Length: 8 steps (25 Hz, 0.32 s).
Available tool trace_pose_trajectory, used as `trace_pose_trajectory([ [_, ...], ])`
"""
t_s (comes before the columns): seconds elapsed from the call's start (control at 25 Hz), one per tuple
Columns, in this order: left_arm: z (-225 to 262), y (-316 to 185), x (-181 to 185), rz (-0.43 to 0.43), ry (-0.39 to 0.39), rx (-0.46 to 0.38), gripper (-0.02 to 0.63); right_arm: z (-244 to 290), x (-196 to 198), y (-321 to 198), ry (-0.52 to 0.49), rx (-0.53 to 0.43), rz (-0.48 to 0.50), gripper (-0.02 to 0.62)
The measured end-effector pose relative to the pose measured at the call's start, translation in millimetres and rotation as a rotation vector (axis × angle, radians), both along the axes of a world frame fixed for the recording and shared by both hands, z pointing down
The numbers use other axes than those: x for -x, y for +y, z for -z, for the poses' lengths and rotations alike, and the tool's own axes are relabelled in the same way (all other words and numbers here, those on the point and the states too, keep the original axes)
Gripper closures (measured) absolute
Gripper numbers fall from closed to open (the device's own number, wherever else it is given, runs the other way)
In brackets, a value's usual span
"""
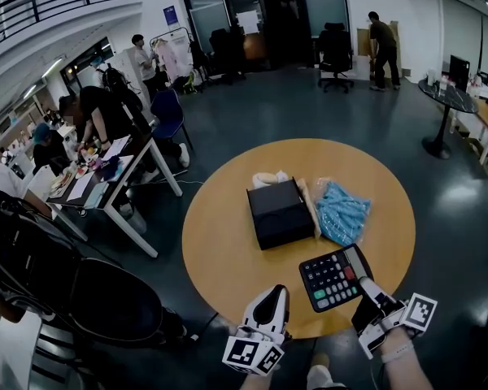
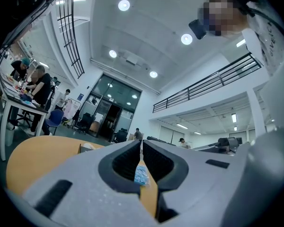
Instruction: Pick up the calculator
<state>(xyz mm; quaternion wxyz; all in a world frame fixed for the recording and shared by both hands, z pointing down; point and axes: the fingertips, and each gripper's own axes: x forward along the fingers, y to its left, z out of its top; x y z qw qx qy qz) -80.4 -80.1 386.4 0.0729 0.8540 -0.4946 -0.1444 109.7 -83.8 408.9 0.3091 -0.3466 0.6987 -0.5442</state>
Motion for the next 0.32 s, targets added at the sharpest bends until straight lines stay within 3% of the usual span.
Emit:
trace_pose_trajectory([
  [0.32, -2.8, 5.2, -0.2, -0.007, -0.009, 0.007, 0.603, 2.6, -3.6, 5.2, -0.047, 0.016, -0.009, 0.531],
])
